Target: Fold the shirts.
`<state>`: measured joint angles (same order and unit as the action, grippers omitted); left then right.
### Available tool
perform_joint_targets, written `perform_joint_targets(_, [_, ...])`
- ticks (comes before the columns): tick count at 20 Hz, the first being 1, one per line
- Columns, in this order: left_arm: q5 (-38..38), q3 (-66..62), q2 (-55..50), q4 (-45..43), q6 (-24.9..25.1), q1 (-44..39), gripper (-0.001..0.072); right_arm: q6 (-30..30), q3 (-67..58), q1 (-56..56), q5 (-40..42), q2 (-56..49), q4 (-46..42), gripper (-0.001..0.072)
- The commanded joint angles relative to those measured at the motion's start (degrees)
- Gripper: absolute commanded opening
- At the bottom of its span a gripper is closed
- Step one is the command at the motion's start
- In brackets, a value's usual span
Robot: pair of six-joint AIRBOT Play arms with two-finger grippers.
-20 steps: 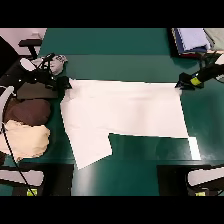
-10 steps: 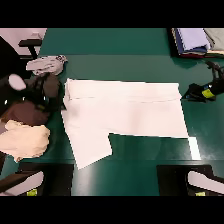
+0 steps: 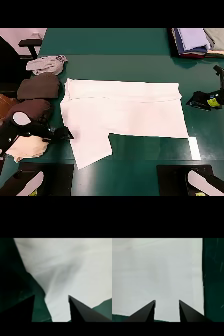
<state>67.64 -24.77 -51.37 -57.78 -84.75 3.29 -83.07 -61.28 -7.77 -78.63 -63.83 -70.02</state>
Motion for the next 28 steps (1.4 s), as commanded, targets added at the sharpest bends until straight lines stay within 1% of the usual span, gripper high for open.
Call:
perform_joint_targets(1, [-5.0, 4.7, 0.8, 7.0, 3.0, 0.0, 0.0489, 0.0, 0.5, 0.0, 0.0, 0.6, 0.0, 0.0351])
perform_joint_targets(2, [-5.9, 5.2, 0.8, 8.4, 3.6, 0.0, 0.0488, 0.0, 0.5, 0.0, 0.0, 0.6, 0.0, 0.0351])
perform_joint_targets(3, [-6.2, 5.1, 0.8, 9.2, 4.3, 0.0, 0.0388, 0.0, 0.5, 0.0, -0.2, 0.6, 0.0, 0.0351])
perform_joint_targets(4, [-6.2, 5.1, 0.8, 9.7, 4.9, 0.0, 0.0232, 0.0, 0.5, 0.0, -0.7, 0.6, 0.0, 0.0351])
perform_joint_targets(5, [-6.1, 5.0, 0.8, 10.5, 5.5, 0.0, 0.0094, 0.1, 0.5, -0.4, -1.7, 0.6, -0.3, 0.0351])
perform_joint_targets(6, [-5.2, 4.6, 0.8, 10.7, 6.0, 0.0, 0.0023, 0.2, 0.7, -1.4, -3.0, 0.6, -0.7, 0.0351])
perform_joint_targets(8, [-2.7, 2.3, 0.9, 9.7, 6.3, 0.0, 0.0023, 0.2, 3.0, -5.9, -5.2, 0.6, -0.7, 0.0352])
perform_joint_targets(9, [-1.5, 0.8, 0.9, 9.0, 6.3, 0.0, 0.0022, 0.2, 5.5, -9.0, -5.9, 0.6, -0.7, 0.0376])
perform_joint_targets(10, [-0.9, -0.5, 0.9, 8.6, 6.3, 0.0, 0.0022, 0.2, 9.0, -12.8, -6.0, 0.6, -0.7, 0.0464])
perform_joint_targets(11, [-0.9, -1.6, 0.9, 8.4, 6.4, 0.0, 0.0022, 0.2, 12.5, -16.5, -5.6, 0.6, -0.5, 0.0573])
perform_joint_targets(13, [-1.3, -3.3, 0.9, 8.5, 6.3, 0.0, 0.0022, 0.2, 19.3, -23.1, -3.5, 0.5, 0.2, 0.0566])
perform_joint_targets(14, [-1.3, -3.8, 0.9, 8.5, 6.3, 0.0, 0.0022, 0.3, 22.1, -25.1, -2.0, 0.6, 0.7, 0.0483])
perform_joint_targets(15, [-1.2, -4.2, 0.9, 8.5, 6.3, 0.0, 0.0022, 1.2, 24.3, -26.1, -0.8, 0.6, 1.7, 0.0427])
perform_joint_targets(18, [-1.3, -4.3, 0.9, 8.5, 6.3, 0.0, 0.0022, 2.4, 28.7, -25.0, 4.2, 0.5, 6.1, 0.0427])
perform_joint_targets(21, [-2.1, -4.3, 0.9, 8.5, 6.2, 0.0, 0.0023, 2.4, 28.5, -19.3, 7.1, -1.9, 7.0, 0.0426])
perform_joint_targets(22, [-2.1, -4.3, 0.8, 8.5, 6.2, 0.0, 0.0023, 2.4, 27.8, -17.2, 7.1, -3.8, 7.6, 0.0380])
perform_joint_targets(23, [-1.9, -4.3, 0.9, 8.4, 6.2, 0.0, 0.0022, 2.4, 26.7, -15.1, 7.1, -5.7, 7.4, 0.0259])
perform_joint_targets(24, [-1.0, -4.3, 0.9, 8.2, 6.3, 0.0, 0.0023, 2.4, 25.6, -13.2, 7.1, -7.0, 7.3, 0.0181])
perform_joint_targets(25, [0.4, -4.7, 0.9, 6.8, 6.2, 0.0, 0.0022, 2.4, 24.3, -11.6, 6.7, -7.6, 6.8, 0.0066])
perform_joint_targets(26, [2.4, -5.5, 0.9, 4.8, 6.1, 0.0, 0.0021, 2.4, 23.0, -10.3, 5.9, -7.5, 6.0, 0.0013])
perform_joint_targets(28, [5.2, -6.8, 3.4, 1.0, 4.3, 0.0, 0.0021, 2.3, 20.3, -8.4, 2.8, -5.1, 2.2, 0.0013])
